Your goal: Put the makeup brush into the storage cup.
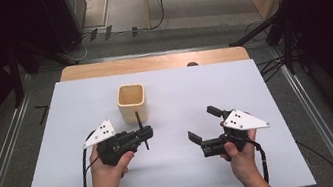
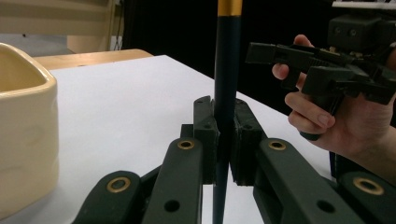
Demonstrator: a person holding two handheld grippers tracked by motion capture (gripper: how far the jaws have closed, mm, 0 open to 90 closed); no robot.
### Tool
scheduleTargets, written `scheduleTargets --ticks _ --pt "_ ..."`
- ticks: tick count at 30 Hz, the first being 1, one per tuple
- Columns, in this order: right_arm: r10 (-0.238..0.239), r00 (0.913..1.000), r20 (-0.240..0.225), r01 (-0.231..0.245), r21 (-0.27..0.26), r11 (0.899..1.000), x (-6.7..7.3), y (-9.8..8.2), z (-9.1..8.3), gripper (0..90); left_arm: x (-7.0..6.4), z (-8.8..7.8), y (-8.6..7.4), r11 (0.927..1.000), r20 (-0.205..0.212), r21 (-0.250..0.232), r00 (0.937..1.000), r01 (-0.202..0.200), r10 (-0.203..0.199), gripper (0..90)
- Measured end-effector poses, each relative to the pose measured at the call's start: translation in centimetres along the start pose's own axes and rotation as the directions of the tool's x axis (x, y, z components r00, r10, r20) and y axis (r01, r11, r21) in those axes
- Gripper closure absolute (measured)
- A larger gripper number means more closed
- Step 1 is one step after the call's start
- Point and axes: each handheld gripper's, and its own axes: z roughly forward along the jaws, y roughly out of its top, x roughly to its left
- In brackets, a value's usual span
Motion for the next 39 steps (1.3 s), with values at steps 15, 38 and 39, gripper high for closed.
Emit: scheduleTargets --ticks 15,38,39 --pt "-0.001 0.9956 0.094 0.001 0.007 1.0 -3.1 -1.7 -4.0 0.0 0.5 -0.5 0.1 1.0 -0.017 -0.004 0.9999 -0.001 0.001 84.2" --pt "0.014 0.9902 0.139 -0.018 0.024 1.0 -5.1 -3.7 -7.6 0.0 2.1 -1.5 1.9 0.9996 -0.094 -0.019 0.9954 -0.02 0.018 84.3" --pt "0.017 0.9903 0.138 -0.02 0.024 1.0 -5.2 -3.7 -7.7 0.0 2.2 -1.5 2.0 0.9996 -0.098 -0.02 0.995 -0.021 0.019 84.2"
